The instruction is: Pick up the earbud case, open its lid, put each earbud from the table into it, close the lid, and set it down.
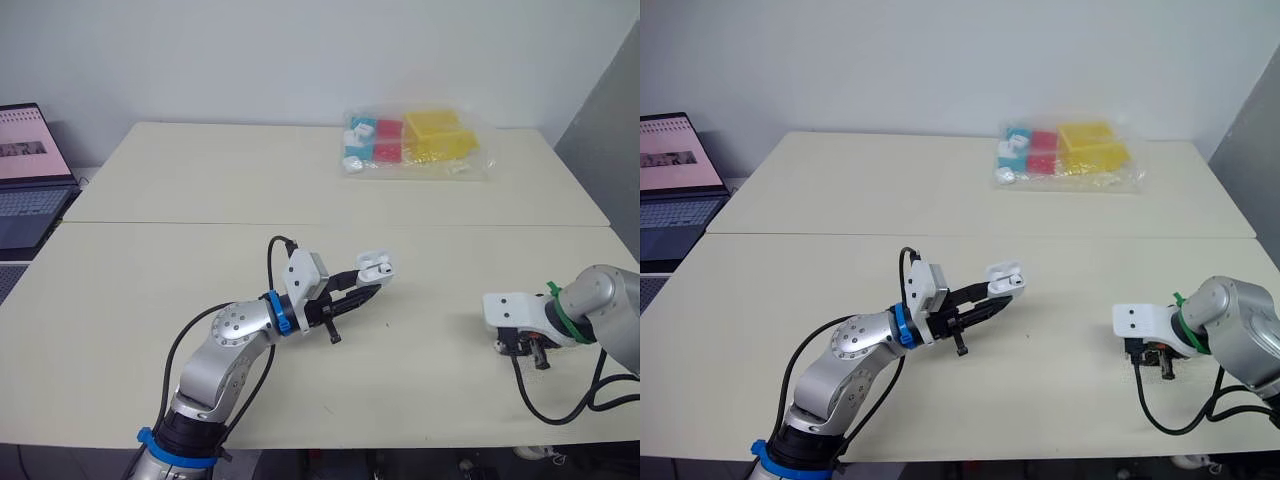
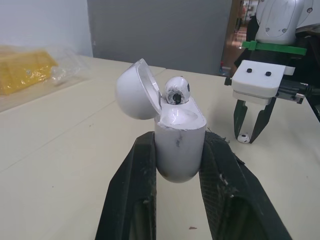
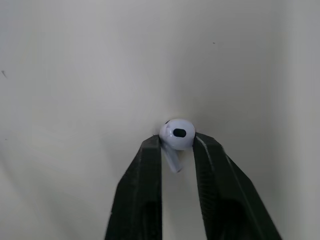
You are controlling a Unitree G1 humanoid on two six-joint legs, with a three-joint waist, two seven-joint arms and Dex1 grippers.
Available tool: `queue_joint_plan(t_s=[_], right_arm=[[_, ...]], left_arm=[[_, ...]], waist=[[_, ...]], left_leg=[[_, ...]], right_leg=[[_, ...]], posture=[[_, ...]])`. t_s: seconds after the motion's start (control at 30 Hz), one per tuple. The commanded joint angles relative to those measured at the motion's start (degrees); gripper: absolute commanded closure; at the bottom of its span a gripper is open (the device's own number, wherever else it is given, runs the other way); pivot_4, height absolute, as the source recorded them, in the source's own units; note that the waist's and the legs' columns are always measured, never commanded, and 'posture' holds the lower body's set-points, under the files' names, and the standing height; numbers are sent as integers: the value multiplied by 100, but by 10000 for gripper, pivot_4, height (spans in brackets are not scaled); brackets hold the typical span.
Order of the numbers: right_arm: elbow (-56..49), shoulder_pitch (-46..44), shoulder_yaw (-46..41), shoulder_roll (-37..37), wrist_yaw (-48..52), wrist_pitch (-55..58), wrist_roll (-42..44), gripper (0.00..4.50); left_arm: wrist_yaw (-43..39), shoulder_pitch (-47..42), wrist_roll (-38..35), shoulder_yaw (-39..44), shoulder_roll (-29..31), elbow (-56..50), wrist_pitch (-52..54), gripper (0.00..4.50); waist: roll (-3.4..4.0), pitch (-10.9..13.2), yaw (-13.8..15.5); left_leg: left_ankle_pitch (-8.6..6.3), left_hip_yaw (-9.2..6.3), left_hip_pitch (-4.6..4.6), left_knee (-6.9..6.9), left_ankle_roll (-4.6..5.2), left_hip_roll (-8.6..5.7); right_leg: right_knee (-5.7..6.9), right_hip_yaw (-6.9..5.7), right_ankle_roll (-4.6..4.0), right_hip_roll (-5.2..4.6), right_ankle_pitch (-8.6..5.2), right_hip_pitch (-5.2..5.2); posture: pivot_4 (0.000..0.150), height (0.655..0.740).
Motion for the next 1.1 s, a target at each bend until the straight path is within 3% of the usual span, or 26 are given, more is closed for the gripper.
queue_joint_plan(t_s=[0.03,0.43,0.63,0.77,0.83,0.9,0.97,1.1], right_arm=[[-109,87,-61,-39,41,14,43,41075],[-388,17,-787,-255,241,170,681,41075],[-1446,-289,-2231,262,83,1801,2380,41075],[-2053,-780,-2954,1364,-777,3284,3369,41075],[-2257,-1019,-3339,2246,-1388,3754,3709,41075],[-2455,-1145,-3965,3651,-2208,3877,4101,41075],[-2623,-1143,-4322,4565,-2796,3916,4350,41075],[-2810,-964,-4266,5340,-3682,3526,4402,41075]], left_arm=[[5,-64,-18,-29,-31,-126,-132,37069],[-5,-91,-19,-22,-69,-40,-171,37069],[73,-284,-162,140,-201,100,-109,37069],[97,-474,-243,190,-283,191,-77,37069],[81,-586,-265,204,-293,254,-62,37069],[109,-729,-327,240,-327,297,48,37069],[148,-845,-417,296,-367,360,161,37069],[117,-1028,-468,321,-356,450,221,37069]], waist=[[0,0,1],[1,1,0],[0,2,2],[-4,3,4],[-5,4,-2],[-4,4,1],[1,1,4],[3,0,14]], left_leg=[[0,-1,-1,0,0,0],[0,1,-3,0,0,-1],[0,-1,-7,0,0,0],[0,-8,-10,1,-1,2],[0,-8,-12,0,0,-1],[0,-8,-14,0,0,-1],[0,-16,-23,1,0,4],[0,-18,-55,3,0,-2]], right_leg=[[-1,0,0,0,0,0],[0,0,0,0,0,-4],[1,-1,0,1,0,-6],[0,-3,1,5,1,-3],[1,-3,1,2,1,-3],[1,-1,1,3,1,-5],[2,-10,1,8,1,-7],[4,-9,2,3,2,-34]], posture=[[1500,7364],[1500,7364],[1500,7364],[1500,7364],[1500,7364],[1500,7364],[1500,7364],[1500,7364]])
